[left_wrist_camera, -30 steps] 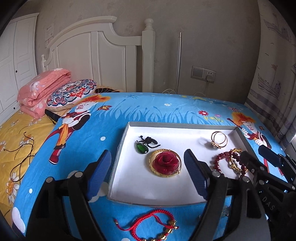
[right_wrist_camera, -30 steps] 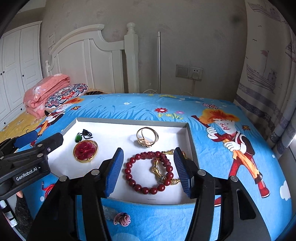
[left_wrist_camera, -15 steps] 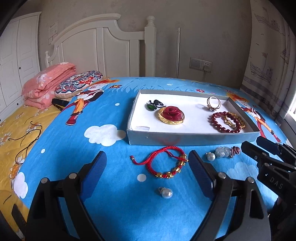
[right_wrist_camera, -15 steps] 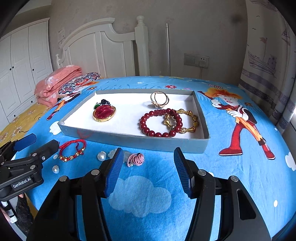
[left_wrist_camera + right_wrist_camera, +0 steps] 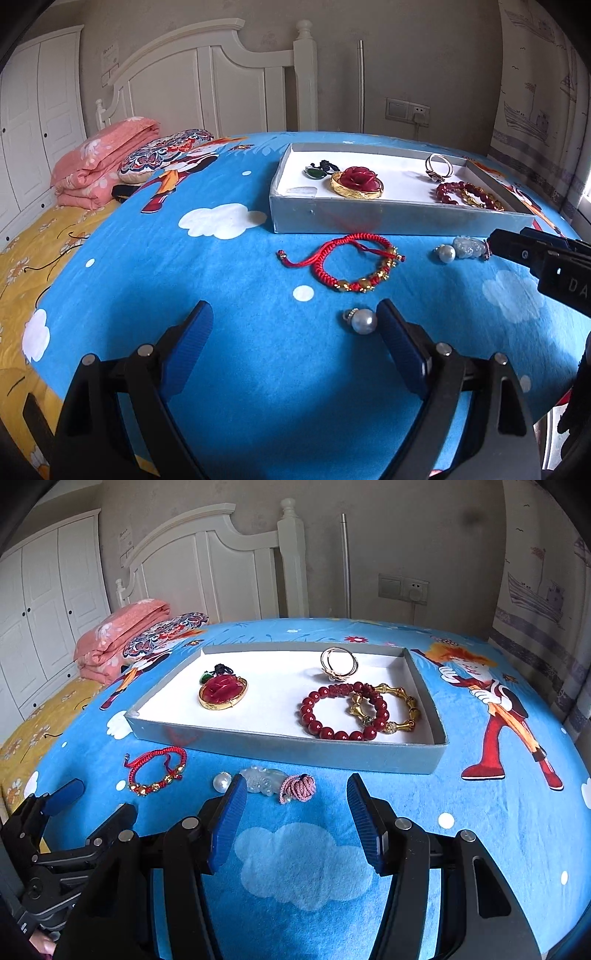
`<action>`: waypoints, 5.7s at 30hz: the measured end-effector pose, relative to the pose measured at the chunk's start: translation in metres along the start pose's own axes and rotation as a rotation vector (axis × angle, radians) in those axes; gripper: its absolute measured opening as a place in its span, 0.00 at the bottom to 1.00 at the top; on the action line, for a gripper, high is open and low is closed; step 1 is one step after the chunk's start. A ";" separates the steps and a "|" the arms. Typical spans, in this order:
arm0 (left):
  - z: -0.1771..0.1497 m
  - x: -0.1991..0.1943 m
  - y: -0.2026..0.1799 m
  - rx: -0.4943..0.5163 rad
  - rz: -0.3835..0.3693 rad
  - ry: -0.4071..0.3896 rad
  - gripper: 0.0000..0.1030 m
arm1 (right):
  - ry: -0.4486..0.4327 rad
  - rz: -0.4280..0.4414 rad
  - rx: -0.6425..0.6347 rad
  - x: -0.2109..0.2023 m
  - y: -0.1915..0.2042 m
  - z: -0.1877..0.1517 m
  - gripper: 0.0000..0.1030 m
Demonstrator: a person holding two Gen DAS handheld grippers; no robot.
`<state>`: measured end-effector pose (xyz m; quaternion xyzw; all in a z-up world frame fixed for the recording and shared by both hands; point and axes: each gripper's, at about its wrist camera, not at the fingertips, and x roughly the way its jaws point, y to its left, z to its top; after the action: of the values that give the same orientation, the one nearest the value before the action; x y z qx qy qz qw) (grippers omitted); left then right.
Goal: Organize jewelry
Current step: 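Reach the right tool to the pink yarn ball and clear crystal and grasp them, then grasp the red string bracelet with the left tool while the right tool holds the pink ball, then carry both held items over the tray and lower them inside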
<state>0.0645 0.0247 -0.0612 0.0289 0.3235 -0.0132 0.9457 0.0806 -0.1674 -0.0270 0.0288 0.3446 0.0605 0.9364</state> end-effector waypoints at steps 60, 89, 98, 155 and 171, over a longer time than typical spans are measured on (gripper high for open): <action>0.019 0.012 0.022 -0.046 -0.083 0.055 0.83 | 0.116 -0.014 -0.137 0.021 0.028 -0.004 0.20; 0.032 0.015 -0.047 0.102 -0.255 0.113 0.36 | 0.064 0.073 -0.050 0.003 0.002 -0.021 0.20; 0.036 0.012 -0.074 0.207 -0.242 0.080 0.35 | 0.052 0.095 -0.032 0.002 -0.003 -0.023 0.20; 0.003 -0.061 -0.040 0.092 -0.147 -0.156 0.09 | -0.141 0.011 -0.104 -0.060 0.020 -0.038 0.20; 0.044 -0.056 -0.047 0.086 -0.174 -0.189 0.09 | -0.162 0.005 -0.078 -0.054 0.010 -0.003 0.20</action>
<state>0.0449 -0.0243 0.0053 0.0399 0.2336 -0.1118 0.9651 0.0371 -0.1646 0.0064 -0.0018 0.2649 0.0738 0.9615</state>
